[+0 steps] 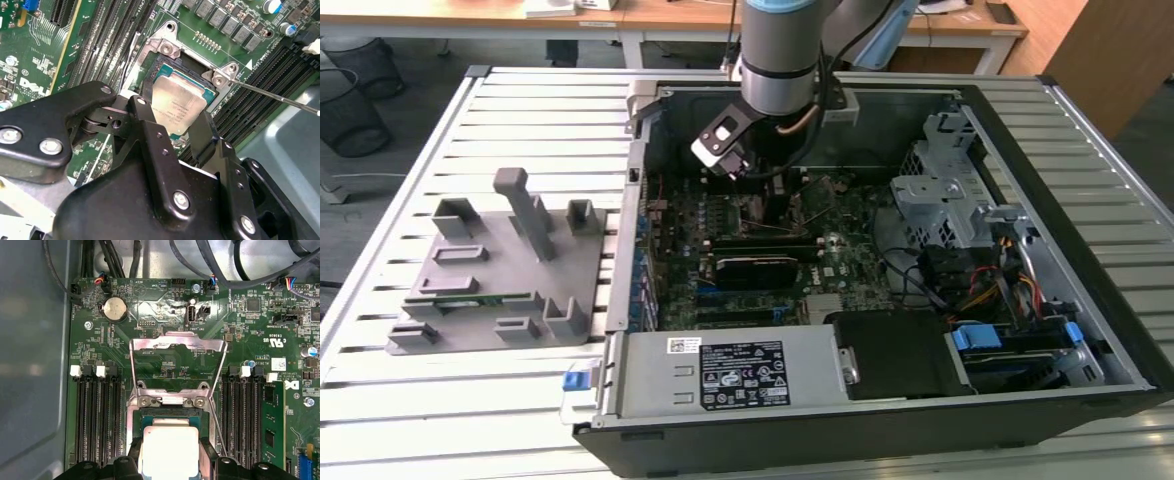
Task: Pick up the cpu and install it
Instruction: 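Place the cpu into insertion slot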
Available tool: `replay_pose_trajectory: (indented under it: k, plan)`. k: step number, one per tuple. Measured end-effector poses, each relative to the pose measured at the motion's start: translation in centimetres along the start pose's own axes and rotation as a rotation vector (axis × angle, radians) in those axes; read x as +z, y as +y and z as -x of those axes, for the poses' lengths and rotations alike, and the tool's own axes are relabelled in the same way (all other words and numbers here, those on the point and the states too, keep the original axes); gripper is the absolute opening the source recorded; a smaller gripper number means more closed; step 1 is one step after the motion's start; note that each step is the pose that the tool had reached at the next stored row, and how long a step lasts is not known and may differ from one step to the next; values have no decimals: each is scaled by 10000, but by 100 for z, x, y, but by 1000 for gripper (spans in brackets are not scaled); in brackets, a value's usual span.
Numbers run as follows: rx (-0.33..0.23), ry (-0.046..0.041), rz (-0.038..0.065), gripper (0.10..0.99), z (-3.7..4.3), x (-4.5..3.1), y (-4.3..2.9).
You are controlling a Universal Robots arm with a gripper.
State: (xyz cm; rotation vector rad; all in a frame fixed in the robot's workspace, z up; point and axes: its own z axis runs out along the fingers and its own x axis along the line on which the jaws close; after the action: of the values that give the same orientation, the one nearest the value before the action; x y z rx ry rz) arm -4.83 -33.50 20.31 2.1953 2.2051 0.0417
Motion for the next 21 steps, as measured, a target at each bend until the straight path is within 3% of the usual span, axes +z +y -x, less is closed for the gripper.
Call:
replay_pose_trajectory:
  k: [21]
  plan:
    - [2,-4,-3,529,0,95,2]
